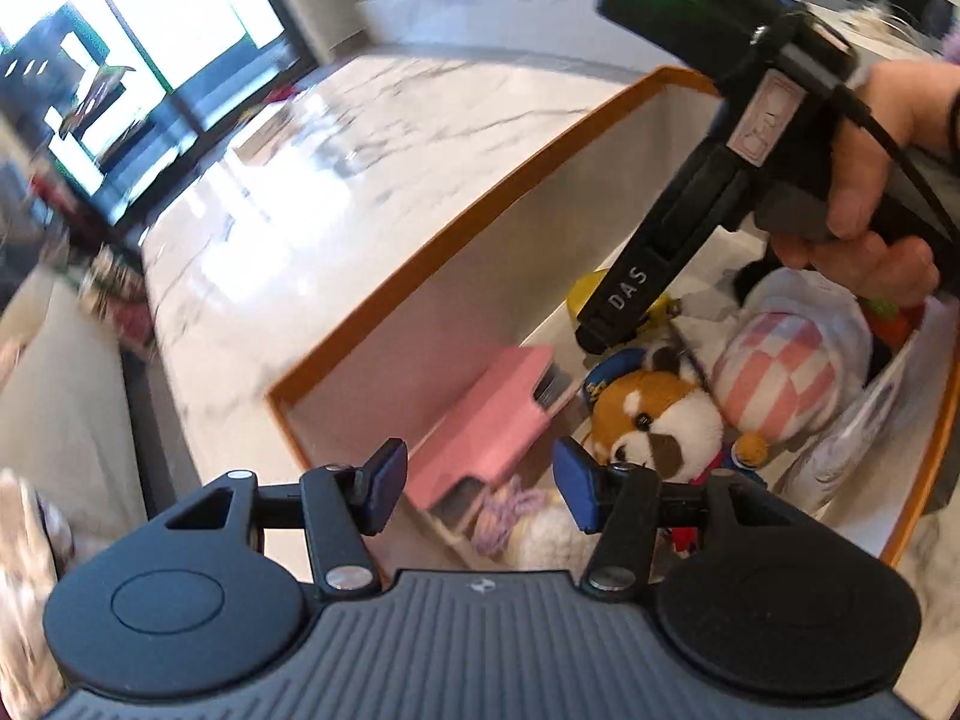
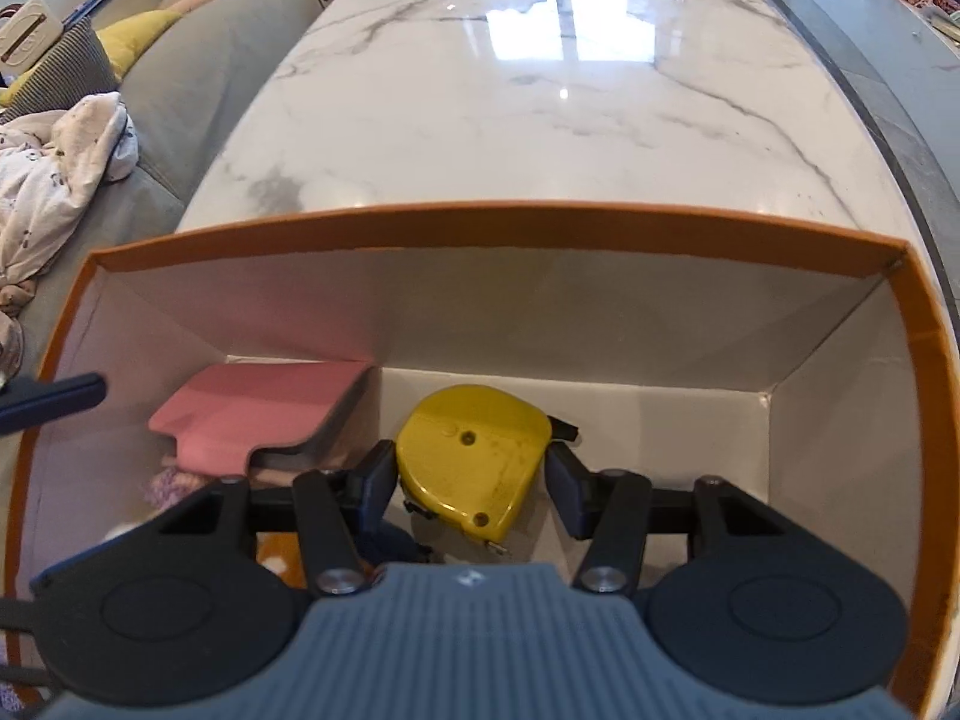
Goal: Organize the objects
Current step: 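Release the pink case into the box with left tool while right tool releases tape measure, then withdraw both tools from the box toward the items beside it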
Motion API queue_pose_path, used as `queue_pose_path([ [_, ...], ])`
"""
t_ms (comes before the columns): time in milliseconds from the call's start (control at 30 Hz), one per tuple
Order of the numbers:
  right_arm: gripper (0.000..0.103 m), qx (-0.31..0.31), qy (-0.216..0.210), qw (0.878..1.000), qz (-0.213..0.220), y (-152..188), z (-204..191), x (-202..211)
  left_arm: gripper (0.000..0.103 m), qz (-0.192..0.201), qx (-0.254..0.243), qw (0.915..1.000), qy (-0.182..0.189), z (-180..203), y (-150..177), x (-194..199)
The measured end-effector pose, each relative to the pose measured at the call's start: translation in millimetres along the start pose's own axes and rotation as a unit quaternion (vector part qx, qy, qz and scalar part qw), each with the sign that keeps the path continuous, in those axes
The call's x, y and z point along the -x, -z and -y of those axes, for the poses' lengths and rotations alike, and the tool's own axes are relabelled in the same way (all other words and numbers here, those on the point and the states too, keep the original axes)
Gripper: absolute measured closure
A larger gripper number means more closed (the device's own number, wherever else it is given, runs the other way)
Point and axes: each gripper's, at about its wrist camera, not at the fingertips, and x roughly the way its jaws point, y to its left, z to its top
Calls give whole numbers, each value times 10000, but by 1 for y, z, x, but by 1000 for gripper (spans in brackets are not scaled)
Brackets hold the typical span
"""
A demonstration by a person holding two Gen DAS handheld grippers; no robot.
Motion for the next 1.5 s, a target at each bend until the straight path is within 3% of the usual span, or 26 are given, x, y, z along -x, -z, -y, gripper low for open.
queue_pose_path([
  [300,46,-18,71,9998,-162,-2,-9,-13,60,-347,957,9946,201,-29,-16,-12],
  [500,43,40,9,10000,66,0,-9,4,66,-556,781,9954,-52,-14,-14,-19],
  [700,41,190,-112,9992,331,12,-7,40,66,-840,363,9935,-670,11,-13,-29],
  [800,41,248,-176,9986,440,22,-5,59,66,-829,403,9922,-842,16,-14,-31],
  [900,41,314,-251,9973,610,33,-2,83,66,-659,742,9926,-697,15,-14,-16],
  [1100,41,550,-376,9928,991,56,-3,126,66,154,1295,9906,-403,22,-13,36],
  [1367,38,1004,-59,9739,2034,115,-3,192,66,1238,2012,9711,339,44,4,111],
  [1500,37,900,112,9626,2552,145,4,215,66,1634,2165,9618,375,56,9,131],
])
